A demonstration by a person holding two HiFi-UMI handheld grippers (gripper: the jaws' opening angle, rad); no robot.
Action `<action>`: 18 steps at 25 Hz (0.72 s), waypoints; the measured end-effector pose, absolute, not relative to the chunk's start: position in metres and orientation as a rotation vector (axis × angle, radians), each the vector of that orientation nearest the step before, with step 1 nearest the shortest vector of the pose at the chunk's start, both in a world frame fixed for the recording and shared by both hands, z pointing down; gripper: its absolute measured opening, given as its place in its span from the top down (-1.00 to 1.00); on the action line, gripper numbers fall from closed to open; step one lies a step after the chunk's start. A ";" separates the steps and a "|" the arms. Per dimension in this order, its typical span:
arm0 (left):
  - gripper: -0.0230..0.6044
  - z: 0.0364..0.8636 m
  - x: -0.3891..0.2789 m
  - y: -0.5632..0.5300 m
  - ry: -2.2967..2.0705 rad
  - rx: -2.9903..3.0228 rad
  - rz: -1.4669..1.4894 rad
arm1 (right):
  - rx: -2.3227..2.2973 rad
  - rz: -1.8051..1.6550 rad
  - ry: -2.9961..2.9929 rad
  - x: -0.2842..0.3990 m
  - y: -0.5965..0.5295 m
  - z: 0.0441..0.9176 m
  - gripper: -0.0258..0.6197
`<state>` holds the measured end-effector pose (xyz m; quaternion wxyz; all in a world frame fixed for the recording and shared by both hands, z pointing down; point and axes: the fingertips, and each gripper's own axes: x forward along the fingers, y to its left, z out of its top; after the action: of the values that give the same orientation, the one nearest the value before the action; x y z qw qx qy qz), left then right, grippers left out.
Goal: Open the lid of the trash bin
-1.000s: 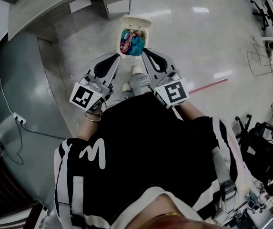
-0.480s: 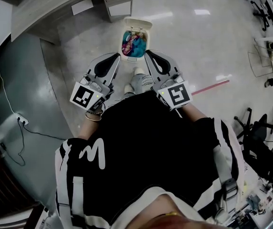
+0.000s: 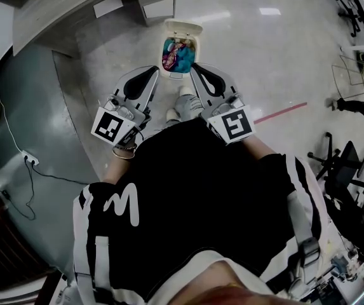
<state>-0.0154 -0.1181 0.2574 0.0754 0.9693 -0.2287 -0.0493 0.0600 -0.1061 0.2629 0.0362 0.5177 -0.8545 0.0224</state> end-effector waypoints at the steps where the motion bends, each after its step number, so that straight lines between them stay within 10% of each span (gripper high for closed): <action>1: 0.91 0.257 -0.015 -0.118 -0.688 2.910 -0.150 | 1.592 0.072 -2.625 0.060 -0.106 0.263 0.89; 18: 0.91 0.259 -0.015 -0.116 -0.679 2.923 -0.154 | 1.582 0.081 -2.634 0.054 -0.101 0.268 0.89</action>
<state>-0.0152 -0.1158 0.2592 0.0685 0.9705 -0.2256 -0.0510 0.0541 -0.1008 0.2680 0.0338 0.5144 -0.8565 0.0263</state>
